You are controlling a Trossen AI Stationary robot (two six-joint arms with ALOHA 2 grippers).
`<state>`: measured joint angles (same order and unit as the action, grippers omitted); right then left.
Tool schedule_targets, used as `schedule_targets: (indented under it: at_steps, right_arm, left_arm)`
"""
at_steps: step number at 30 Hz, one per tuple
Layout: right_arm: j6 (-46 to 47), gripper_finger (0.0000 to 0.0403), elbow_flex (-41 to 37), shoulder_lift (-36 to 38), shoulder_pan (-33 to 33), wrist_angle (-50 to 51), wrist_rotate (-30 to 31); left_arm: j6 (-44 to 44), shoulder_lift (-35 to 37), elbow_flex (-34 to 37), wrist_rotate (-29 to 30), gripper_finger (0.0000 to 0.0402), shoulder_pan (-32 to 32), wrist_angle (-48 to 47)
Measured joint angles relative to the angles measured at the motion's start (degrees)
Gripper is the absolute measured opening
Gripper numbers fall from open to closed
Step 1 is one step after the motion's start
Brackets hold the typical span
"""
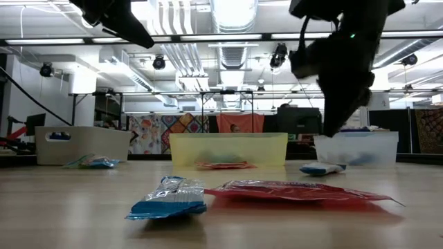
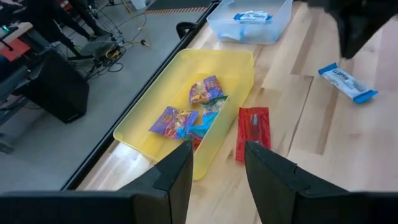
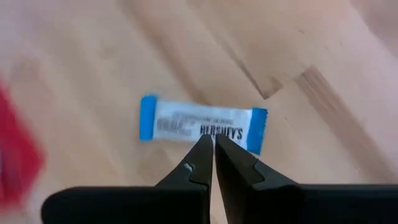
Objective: Sort candy
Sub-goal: Put the white chocolate into the transparent bin
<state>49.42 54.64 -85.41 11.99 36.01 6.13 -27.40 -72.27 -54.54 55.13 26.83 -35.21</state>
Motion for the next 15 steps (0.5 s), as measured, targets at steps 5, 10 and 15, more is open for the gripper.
schedule_targets:
  at_steps: [5,10,15]
  right_arm:
    - [-34.7,0.0013,0.3,2.1,2.0,2.3,-3.9]
    - [-48.7,0.0024,0.3,1.7,2.9,2.0,-4.2]
    - [-50.3,0.0086,0.2,-1.1,2.9,1.4,-2.8]
  left_arm:
    - [2.5,0.0,0.1,0.0,0.0129,0.0,-0.1]
    - [2.2,0.0,0.1,0.0,0.0129,0.0,0.1]
    - [1.5,0.0,0.3,0.0,0.0129,0.0,0.1]
